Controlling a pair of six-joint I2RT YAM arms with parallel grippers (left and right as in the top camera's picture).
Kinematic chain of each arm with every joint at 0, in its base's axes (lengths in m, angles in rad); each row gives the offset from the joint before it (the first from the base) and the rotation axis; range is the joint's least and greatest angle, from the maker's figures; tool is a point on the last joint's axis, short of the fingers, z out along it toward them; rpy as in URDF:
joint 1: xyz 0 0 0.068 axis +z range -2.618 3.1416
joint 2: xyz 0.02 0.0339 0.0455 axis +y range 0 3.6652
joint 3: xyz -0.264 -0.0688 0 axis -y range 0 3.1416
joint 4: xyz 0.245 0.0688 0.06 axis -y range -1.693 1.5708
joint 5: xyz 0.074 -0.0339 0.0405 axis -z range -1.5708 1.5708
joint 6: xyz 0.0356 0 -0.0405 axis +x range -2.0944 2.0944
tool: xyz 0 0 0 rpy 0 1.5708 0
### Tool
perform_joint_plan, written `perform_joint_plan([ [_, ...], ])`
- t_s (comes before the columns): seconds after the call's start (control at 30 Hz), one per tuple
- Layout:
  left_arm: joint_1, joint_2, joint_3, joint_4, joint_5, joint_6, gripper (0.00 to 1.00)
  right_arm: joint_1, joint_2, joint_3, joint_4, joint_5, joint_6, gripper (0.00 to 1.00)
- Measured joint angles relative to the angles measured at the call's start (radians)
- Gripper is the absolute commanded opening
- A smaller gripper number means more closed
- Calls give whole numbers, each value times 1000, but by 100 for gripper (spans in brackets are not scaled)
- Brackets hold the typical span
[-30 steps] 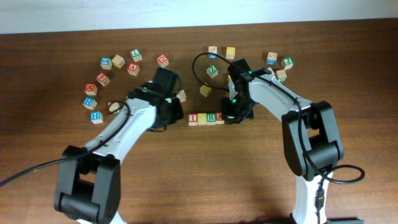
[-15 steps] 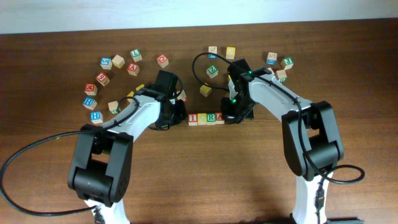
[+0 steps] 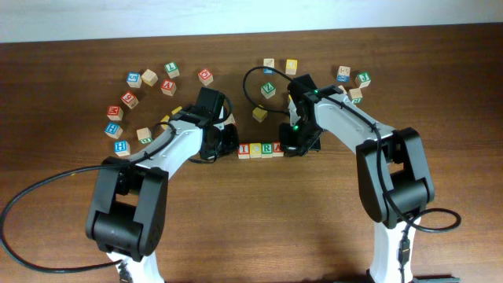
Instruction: Spell out ICRA
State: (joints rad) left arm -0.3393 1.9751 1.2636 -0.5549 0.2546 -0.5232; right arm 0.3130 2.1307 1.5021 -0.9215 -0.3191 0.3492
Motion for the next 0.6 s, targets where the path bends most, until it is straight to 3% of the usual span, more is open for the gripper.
perform_joint_plan([
  [0.6,-24,0,0,15,-8,0,0,0,0,0,-3,0,8,4],
])
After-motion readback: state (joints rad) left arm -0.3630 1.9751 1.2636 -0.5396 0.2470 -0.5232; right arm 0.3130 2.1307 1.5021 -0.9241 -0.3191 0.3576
